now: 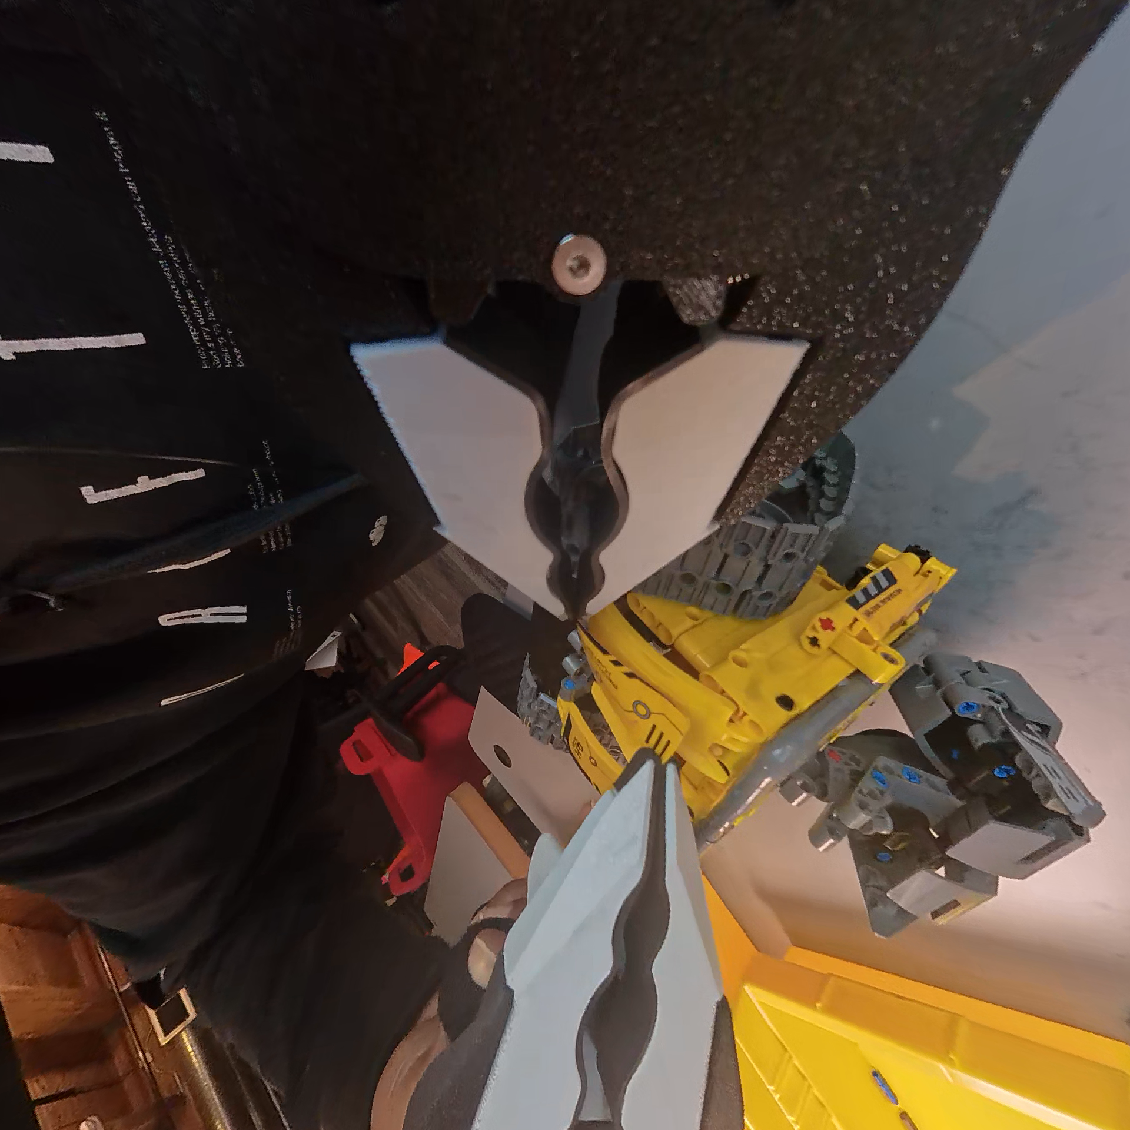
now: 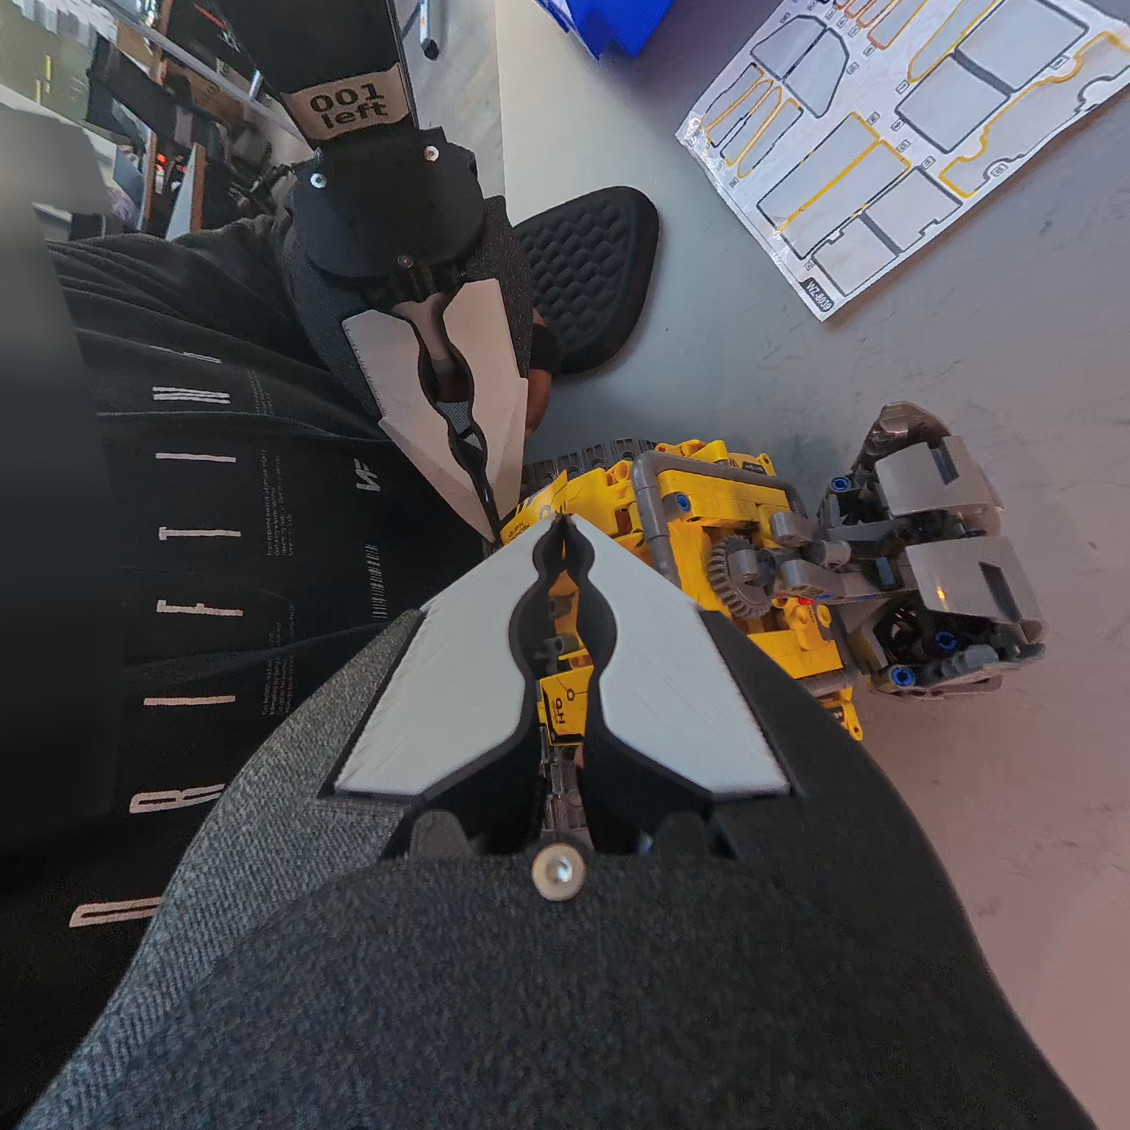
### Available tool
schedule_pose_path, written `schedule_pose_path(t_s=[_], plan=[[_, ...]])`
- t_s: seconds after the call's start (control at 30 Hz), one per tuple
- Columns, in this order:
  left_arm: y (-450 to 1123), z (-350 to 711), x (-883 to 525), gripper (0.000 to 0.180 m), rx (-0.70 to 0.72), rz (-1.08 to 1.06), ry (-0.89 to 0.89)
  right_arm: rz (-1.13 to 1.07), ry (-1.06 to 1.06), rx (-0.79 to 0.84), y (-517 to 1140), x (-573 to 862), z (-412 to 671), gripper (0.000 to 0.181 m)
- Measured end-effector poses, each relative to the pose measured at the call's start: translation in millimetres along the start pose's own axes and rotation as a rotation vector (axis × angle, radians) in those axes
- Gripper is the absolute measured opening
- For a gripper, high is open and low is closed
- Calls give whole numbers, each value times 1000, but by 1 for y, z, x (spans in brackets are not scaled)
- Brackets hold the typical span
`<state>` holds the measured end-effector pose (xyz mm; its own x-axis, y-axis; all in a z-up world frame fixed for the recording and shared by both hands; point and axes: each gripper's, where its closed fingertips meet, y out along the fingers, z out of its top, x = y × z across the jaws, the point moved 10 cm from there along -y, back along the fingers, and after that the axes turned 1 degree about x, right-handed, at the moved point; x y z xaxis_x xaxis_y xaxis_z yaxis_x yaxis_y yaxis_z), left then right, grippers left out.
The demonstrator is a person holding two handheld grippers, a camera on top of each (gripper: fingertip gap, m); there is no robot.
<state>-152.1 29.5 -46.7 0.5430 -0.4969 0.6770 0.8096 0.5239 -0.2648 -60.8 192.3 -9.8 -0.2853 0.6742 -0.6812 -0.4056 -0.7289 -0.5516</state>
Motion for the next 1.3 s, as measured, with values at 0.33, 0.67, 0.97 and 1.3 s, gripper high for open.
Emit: schedule_pose_path(t_s=[0.33, 0.67, 0.97, 1.3], plan=[[-4, 5, -6, 0, -26, -60, -110, -8, 33, 12, 2, 4, -2, 0], [-2, 4, -9, 0, -34, -75, -131, -22, 26, -2, 4, 5, -2, 0], [-4, 4, -10, 0, -27, -81, -138, -33, 26, 1, 4, 5, -2, 0], [-4, 3, -10, 0, -17, -81, -136, -48, 14, -2, 4, 4, -1, 0]])
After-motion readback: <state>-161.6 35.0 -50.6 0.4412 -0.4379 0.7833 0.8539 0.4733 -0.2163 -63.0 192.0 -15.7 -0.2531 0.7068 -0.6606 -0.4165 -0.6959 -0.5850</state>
